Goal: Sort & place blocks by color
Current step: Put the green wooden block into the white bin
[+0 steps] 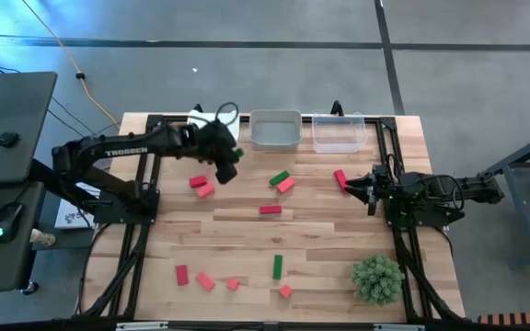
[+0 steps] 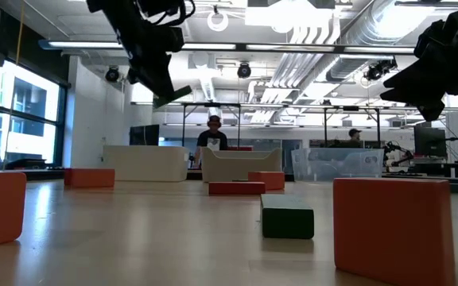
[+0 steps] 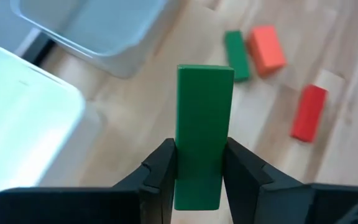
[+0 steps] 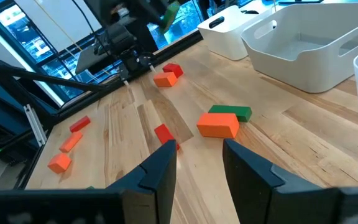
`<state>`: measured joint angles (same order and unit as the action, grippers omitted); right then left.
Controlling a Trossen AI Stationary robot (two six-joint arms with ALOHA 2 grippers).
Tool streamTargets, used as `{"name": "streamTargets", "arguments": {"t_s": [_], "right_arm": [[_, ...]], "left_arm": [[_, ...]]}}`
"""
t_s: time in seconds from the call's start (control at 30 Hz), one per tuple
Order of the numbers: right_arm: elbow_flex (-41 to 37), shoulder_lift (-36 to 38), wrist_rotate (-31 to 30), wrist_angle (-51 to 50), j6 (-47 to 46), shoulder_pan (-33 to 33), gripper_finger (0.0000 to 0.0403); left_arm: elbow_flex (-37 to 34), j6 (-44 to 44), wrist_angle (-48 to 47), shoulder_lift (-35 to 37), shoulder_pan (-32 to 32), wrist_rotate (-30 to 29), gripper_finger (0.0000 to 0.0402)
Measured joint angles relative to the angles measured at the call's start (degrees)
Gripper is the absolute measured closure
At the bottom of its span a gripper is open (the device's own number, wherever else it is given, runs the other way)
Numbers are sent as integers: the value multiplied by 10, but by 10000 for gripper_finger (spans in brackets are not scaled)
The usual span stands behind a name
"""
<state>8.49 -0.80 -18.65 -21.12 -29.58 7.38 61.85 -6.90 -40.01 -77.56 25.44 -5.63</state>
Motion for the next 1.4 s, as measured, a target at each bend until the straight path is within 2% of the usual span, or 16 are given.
{"name": "streamTargets", "arguments": {"t_s": [0.3,0.67,0.83,1.03,1.4], "right_arm": [[0,0,0,0,0,0,281],[0,0,0,0,0,0,281],[0,0,0,0,0,0,281],[0,0,0,0,0,0,281],[0,0,0,0,0,0,281]], "left_arm": [[10,52,54,0,93,0,319],[10,51,79,0,215,-13,319],[8,16,79,-16,257,-12,319],[8,-5,79,-53,278,-10,319],[8,-21,79,-144,278,-9,319]]}}
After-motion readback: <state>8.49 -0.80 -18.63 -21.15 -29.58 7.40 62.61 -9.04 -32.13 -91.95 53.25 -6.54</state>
